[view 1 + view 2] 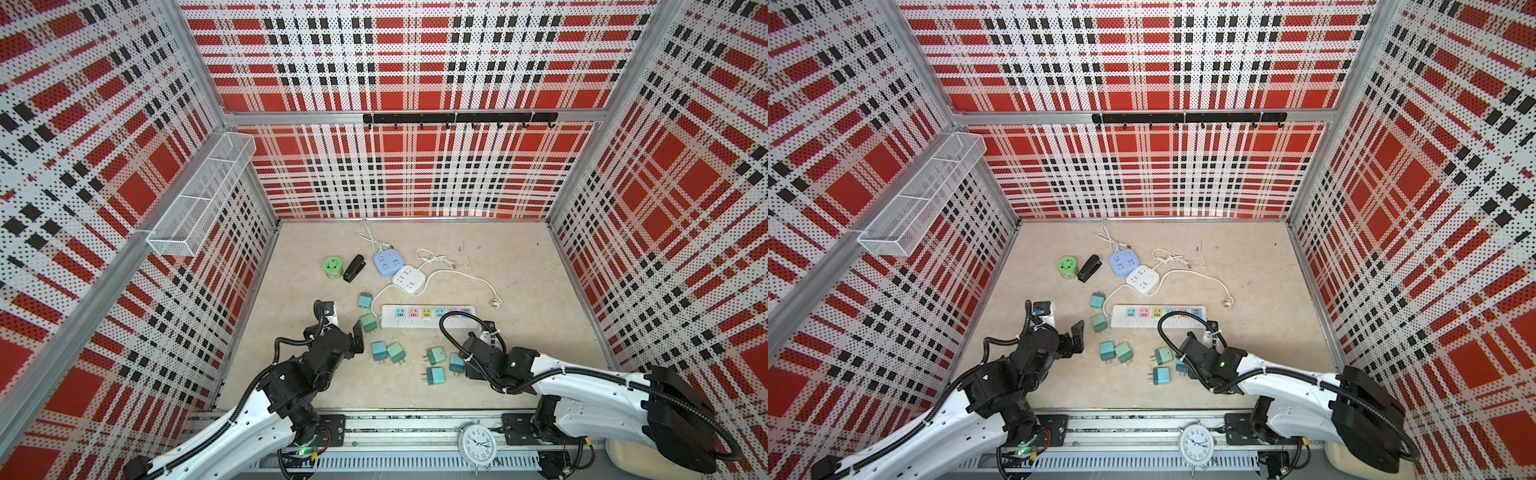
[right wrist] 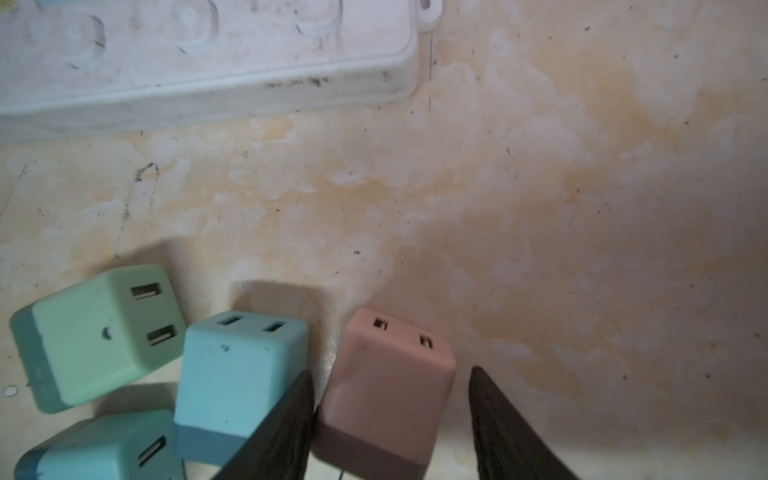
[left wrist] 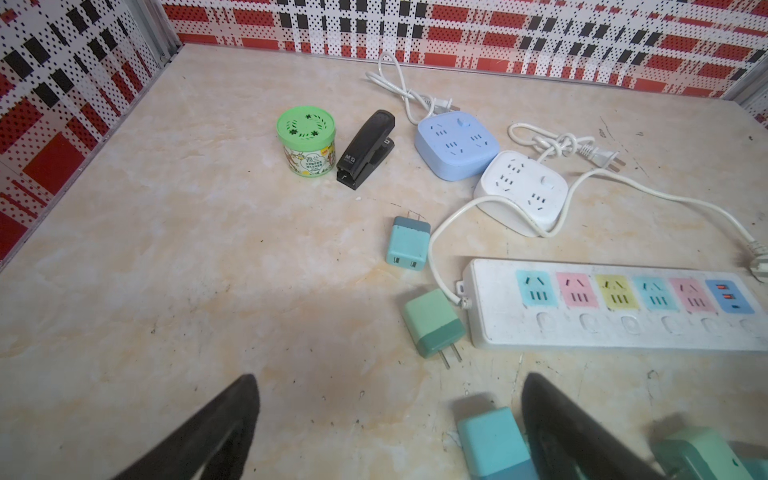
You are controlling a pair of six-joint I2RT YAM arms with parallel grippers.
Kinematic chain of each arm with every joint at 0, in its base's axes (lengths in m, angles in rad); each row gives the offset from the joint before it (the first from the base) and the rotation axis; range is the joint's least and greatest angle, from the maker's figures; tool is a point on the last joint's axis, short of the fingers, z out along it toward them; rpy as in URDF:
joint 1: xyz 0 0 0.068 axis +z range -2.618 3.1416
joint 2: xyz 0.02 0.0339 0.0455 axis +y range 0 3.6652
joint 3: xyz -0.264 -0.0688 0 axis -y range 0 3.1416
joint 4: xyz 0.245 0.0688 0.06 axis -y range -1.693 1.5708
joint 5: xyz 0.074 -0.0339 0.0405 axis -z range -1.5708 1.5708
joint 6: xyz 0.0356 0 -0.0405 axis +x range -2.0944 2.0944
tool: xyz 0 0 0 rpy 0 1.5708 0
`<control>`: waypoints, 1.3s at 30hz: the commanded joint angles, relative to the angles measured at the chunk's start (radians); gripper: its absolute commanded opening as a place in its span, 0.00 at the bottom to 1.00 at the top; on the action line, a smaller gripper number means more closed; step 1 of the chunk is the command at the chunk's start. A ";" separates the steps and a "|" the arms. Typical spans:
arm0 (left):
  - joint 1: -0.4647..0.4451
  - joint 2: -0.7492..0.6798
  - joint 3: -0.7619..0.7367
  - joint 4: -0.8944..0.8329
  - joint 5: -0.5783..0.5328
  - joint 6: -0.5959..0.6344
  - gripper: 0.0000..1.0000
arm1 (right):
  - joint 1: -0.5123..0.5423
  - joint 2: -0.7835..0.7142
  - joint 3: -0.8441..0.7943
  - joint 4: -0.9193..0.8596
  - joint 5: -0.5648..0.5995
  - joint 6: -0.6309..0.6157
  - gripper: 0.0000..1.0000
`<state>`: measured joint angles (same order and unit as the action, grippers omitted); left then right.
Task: Insert the plug
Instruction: 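Lower the right gripper and grasp the pink plug adapter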
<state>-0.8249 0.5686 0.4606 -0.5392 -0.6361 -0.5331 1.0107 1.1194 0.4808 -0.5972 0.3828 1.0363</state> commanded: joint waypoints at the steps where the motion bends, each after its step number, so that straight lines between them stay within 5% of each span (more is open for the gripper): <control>1: 0.005 0.003 -0.005 0.012 -0.015 0.000 0.99 | 0.004 -0.007 -0.003 -0.013 0.024 0.017 0.60; 15: 0.003 0.022 0.002 0.011 -0.020 -0.001 0.99 | 0.004 0.104 -0.006 0.067 -0.024 -0.001 0.63; 31: 0.001 0.034 0.005 0.013 -0.019 -0.001 0.99 | 0.003 -0.040 -0.058 0.069 0.040 -0.001 0.43; 39: 0.061 0.045 0.028 0.049 0.080 0.025 0.99 | 0.006 -0.195 -0.056 0.161 0.121 -0.169 0.30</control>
<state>-0.7963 0.6125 0.4606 -0.5320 -0.6025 -0.5251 1.0107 0.9741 0.4274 -0.5110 0.4408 0.9535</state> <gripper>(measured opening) 0.991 0.448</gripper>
